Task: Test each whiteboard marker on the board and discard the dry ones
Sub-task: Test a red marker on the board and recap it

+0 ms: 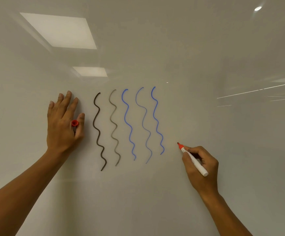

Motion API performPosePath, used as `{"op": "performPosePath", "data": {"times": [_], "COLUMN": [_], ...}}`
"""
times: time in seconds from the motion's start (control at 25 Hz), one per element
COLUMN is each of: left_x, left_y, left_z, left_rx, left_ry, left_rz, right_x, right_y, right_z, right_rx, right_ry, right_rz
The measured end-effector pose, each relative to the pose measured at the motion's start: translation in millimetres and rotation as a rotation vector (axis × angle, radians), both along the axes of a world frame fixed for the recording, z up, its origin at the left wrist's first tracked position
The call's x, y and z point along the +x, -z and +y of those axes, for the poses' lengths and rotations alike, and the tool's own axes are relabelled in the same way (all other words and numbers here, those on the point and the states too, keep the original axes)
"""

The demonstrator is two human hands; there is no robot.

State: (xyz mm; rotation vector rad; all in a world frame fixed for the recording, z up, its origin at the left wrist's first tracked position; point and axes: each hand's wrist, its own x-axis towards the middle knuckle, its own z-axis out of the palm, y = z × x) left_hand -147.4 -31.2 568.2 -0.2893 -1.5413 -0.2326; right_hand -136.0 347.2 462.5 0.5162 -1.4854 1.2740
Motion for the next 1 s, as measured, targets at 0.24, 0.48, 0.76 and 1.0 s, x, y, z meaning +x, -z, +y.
{"op": "performPosePath", "data": {"times": [0.24, 0.48, 0.76, 1.0], "left_x": [12.0, 40.2, 73.2, 79.1], "left_y": [8.0, 18.6, 63.5, 126.7], "left_z": [-5.0, -16.3, 2.2, 54.1], "left_rx": [-0.004, -0.025, -0.056, -0.081], "left_ry": [0.133, 0.175, 0.148, 0.133], "left_rz": [-0.105, -0.181, -0.071, -0.301], "right_x": [26.9, 42.0, 57.2, 62.4], "right_y": [15.0, 45.9, 78.0, 98.0], "right_z": [-7.4, -14.8, -12.0, -16.3], "right_rx": [-0.098, -0.148, -0.202, -0.278], "right_ry": [-0.222, -0.356, -0.376, -0.540], "right_rz": [-0.263, -0.403, -0.459, -0.507]}}
